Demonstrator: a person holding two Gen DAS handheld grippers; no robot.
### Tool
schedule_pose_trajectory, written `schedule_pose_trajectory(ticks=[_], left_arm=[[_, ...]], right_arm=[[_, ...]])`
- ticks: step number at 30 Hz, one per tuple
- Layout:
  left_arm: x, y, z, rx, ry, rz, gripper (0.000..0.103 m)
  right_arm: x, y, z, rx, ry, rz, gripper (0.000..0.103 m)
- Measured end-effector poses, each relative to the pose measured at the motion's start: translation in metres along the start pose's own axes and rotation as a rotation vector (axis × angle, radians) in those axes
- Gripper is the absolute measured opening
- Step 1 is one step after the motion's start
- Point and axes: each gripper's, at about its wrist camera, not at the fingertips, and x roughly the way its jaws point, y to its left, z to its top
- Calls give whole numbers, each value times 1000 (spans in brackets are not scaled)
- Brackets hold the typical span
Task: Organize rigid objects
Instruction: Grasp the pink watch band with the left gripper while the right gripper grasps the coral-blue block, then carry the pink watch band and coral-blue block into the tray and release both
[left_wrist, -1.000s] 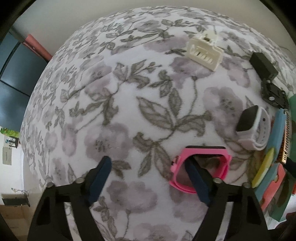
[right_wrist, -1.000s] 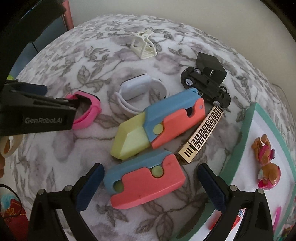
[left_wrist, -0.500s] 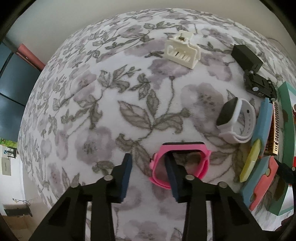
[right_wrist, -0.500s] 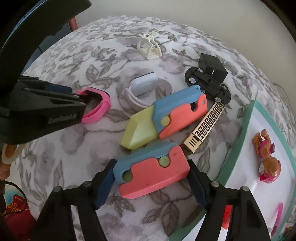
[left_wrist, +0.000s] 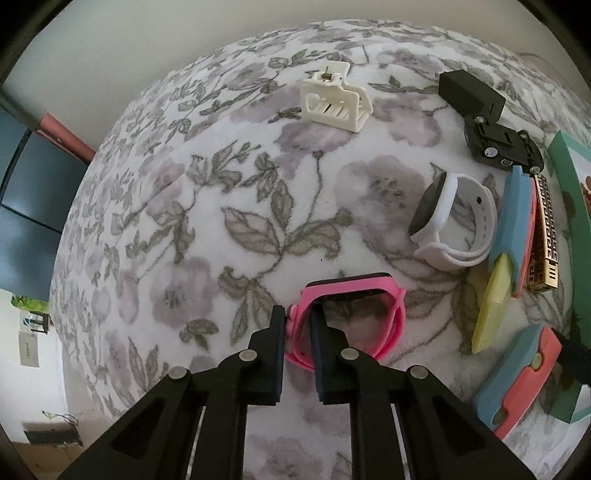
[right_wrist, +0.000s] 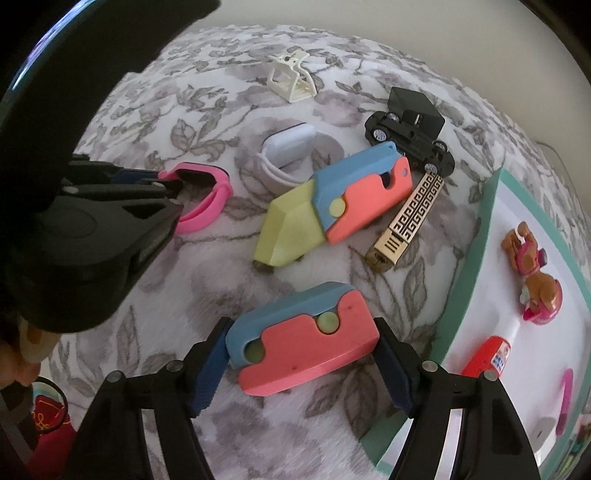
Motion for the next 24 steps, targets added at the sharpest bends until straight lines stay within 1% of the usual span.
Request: schedule_pose_trajectory(ticks=[7, 13, 18, 22, 24], left_arm=[[-7, 17, -12, -81, 20, -71, 11], [-12, 28, -20, -143, 35, -101, 10], [-24, 31, -26, -175, 30, -104, 10], [-40, 33, -31, -197, 5, -93, 10], [-47, 33, -29, -204, -6, -87, 10]], right_arm=[[-7, -1, -6, 57, 12, 42, 76], [-18, -11, -11, 123, -8, 73, 76], [-33, -22, -9, 167, -55, 113, 76], [-45, -32, -4, 197, -96, 109, 76], [-52, -36, -7, 215, -118, 106, 76]])
